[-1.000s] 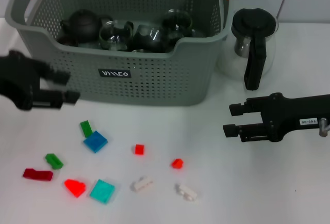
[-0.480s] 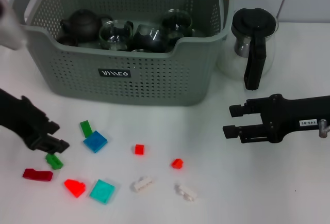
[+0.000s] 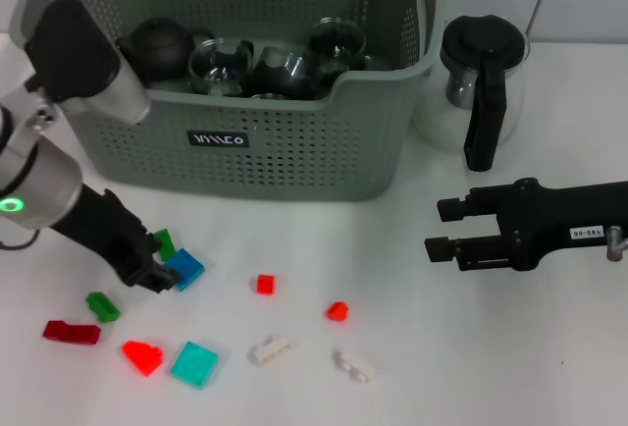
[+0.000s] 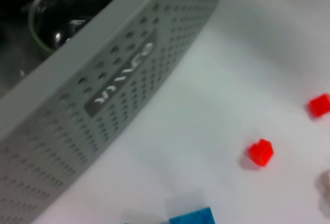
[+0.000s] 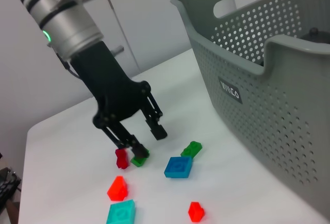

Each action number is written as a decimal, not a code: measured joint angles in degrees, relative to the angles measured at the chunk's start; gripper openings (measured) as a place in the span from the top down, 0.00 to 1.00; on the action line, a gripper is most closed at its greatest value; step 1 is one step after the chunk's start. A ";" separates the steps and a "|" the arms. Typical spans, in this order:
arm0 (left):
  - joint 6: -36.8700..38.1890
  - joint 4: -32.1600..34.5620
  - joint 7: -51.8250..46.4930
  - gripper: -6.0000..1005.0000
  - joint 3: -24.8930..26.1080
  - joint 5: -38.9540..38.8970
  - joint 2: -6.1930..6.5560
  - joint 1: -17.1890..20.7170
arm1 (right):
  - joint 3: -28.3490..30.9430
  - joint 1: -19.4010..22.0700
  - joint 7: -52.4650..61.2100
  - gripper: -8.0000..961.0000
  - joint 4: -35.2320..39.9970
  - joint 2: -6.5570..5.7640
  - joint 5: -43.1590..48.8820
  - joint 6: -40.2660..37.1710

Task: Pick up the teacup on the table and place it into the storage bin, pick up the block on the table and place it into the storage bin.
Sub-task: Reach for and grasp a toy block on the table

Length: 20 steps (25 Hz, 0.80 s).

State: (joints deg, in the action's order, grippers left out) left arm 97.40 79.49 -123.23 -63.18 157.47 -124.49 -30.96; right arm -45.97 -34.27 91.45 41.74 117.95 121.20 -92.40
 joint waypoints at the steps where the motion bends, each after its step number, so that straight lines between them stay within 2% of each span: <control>1: -0.91 -0.95 -1.64 0.50 -0.30 -0.03 0.01 -0.24 | 0.00 0.00 0.01 0.27 0.00 0.00 0.00 0.03; 5: -3.93 -4.81 -8.89 0.50 -1.31 0.08 0.23 -1.51 | 0.00 0.06 0.03 0.27 0.00 0.00 0.00 0.03; 12: -4.44 -6.49 -18.46 0.50 -5.08 1.41 0.38 -2.67 | 0.00 0.08 0.05 0.27 0.00 0.00 0.00 0.09; 20: -6.54 -7.53 -20.32 0.49 -6.26 4.38 0.27 -2.59 | 0.00 0.17 0.01 0.27 0.00 0.00 0.00 0.11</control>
State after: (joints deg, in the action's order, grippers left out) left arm 90.86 71.96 -143.55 -69.45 161.85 -124.22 -33.55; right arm -45.96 -34.10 91.46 41.74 117.95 121.20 -92.29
